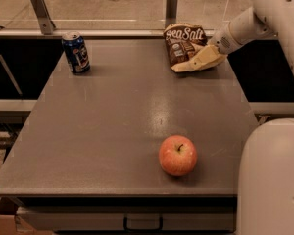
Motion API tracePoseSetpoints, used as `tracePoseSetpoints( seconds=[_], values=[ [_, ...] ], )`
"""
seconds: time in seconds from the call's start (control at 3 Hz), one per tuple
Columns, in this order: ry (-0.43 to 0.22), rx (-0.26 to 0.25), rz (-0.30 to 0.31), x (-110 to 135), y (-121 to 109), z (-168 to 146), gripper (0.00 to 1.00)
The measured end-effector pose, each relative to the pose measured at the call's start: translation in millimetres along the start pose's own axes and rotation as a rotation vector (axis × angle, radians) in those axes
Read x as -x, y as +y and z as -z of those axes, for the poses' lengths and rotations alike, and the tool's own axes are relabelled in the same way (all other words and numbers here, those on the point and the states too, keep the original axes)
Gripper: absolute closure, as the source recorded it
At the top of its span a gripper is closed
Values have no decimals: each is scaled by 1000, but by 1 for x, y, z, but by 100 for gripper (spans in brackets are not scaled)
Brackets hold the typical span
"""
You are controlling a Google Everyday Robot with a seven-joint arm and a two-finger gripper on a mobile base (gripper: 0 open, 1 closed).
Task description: Move brown chip bag near apple
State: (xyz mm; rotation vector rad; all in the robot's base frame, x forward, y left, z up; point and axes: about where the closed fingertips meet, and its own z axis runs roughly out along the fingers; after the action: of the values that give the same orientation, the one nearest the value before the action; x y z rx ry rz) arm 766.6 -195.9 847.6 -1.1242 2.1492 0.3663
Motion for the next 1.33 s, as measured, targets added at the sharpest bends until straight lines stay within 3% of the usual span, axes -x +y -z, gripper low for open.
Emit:
tracePoseSetpoints(
  seconds=[1.0,1.33],
  values=[
    [18,15,-18,-4,-2,-9,87],
    [18,15,-17,-2,-2,-7,100]
  ],
)
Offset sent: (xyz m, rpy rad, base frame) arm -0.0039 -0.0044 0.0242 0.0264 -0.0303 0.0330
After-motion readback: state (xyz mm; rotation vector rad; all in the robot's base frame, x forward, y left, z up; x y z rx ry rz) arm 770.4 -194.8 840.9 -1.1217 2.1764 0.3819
